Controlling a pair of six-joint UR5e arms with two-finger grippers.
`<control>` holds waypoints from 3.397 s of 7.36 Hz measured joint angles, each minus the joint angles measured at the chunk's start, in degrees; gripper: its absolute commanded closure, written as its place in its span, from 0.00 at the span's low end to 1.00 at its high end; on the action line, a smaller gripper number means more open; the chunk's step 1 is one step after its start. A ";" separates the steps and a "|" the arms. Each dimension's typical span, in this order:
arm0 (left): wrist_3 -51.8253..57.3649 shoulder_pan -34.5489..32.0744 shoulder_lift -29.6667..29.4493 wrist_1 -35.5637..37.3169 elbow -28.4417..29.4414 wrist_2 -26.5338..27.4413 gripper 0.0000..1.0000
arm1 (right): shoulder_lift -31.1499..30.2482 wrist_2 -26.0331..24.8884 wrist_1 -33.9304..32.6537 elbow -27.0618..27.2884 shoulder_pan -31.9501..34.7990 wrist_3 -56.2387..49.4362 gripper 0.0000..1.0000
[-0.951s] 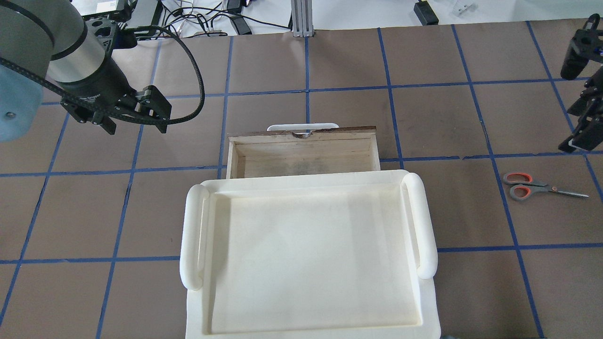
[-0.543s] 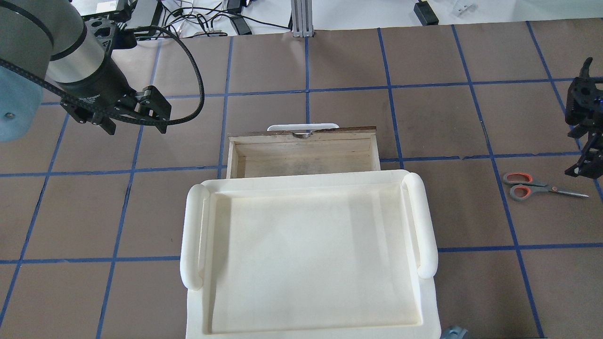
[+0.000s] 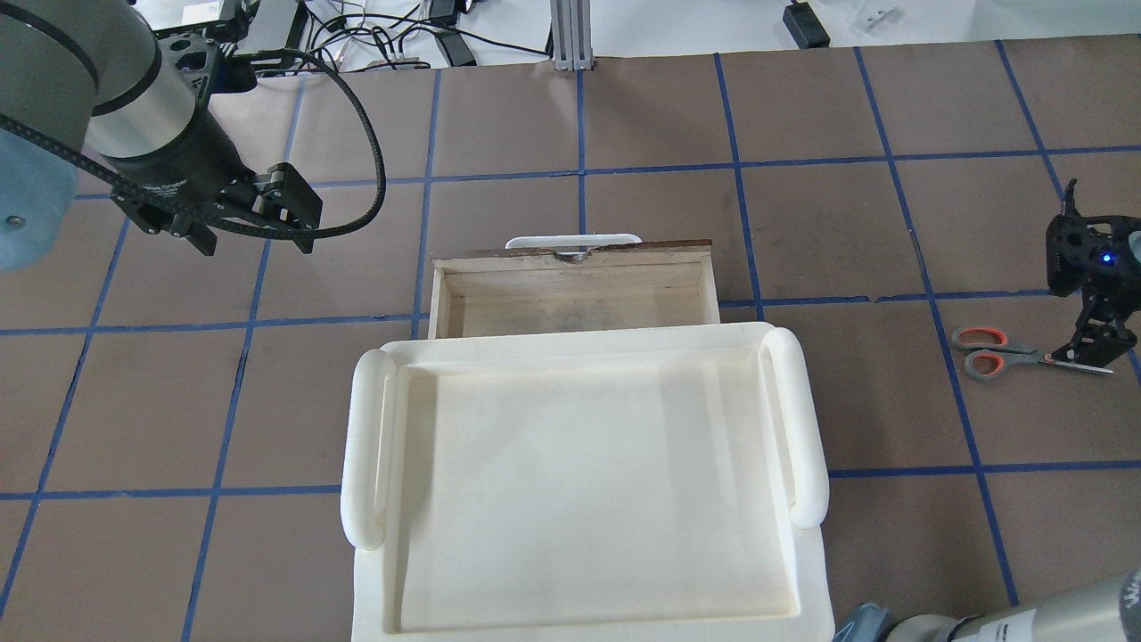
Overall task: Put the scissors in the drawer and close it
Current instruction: 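Move the right gripper outward and down over the grey-orange scissors, then lower the right gripper and close it on the scissors handles, then lift the scissors with the right gripper and carry them over the drawer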
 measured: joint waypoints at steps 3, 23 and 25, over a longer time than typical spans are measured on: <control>0.00 0.00 0.11 -0.02 -0.02 0.05 0.00 | 1.84 0.20 -3.12 1.93 -0.06 -2.83 0.09; -0.50 0.18 -1.43 0.63 -0.12 0.94 0.00 | -0.20 -0.88 -1.61 -0.83 0.30 -8.95 1.00; -0.08 0.17 -1.58 0.62 -0.12 0.94 0.00 | -3.52 -0.42 7.37 -7.00 1.00 -8.90 1.00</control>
